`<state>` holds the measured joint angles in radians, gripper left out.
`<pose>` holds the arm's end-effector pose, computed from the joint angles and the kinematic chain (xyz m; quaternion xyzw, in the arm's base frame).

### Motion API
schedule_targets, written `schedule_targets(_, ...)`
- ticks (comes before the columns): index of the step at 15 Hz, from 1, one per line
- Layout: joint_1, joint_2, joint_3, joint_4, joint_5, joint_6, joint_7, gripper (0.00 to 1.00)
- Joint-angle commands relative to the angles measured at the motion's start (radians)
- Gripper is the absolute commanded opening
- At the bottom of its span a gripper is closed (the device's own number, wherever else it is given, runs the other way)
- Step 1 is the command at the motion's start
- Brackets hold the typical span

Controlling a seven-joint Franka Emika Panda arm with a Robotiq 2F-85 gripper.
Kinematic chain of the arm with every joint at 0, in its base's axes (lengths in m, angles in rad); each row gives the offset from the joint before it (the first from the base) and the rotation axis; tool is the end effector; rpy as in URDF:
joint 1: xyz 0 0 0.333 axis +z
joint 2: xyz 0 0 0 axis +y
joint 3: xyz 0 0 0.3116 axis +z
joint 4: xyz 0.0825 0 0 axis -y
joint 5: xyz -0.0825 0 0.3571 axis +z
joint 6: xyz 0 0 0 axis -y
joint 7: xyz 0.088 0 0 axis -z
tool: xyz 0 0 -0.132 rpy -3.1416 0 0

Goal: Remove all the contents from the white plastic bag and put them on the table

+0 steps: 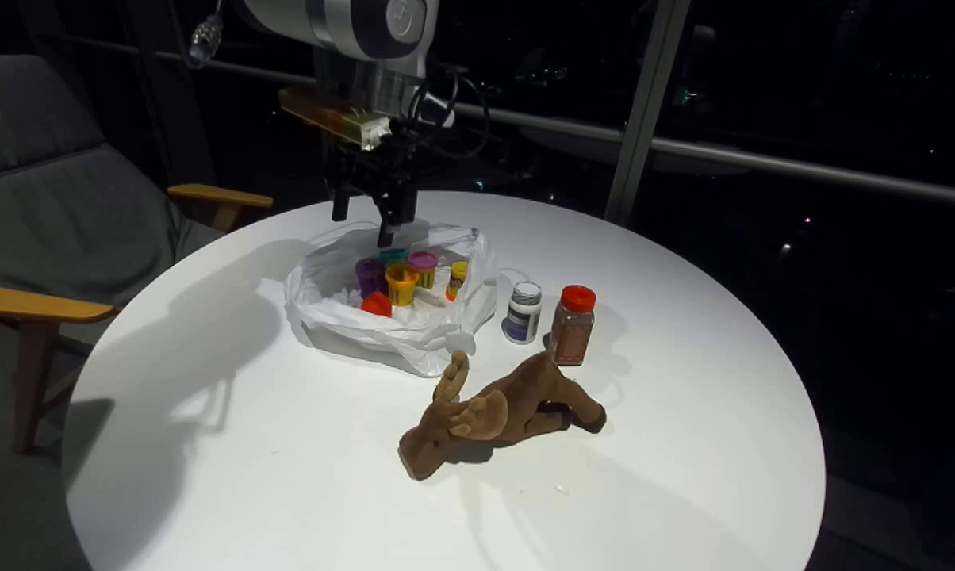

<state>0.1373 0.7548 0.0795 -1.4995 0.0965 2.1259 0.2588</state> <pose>0.6579 0.1439 0.2016 -0.9941 0.0578 0.0773 0.0503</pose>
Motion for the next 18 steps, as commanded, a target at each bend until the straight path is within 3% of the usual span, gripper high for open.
schedule_targets(1, -0.005, 0.038, 0.003, -0.009, -0.02, -0.017, -0.121, 1.0)
schedule_targets(3, -0.005, 0.058, 0.003, -0.003, -0.009, -0.007, -0.129, 1.0)
schedule_targets(18, 0.026, 0.072, -0.029, 0.023, 0.099, 0.041, 0.244, 1.0)
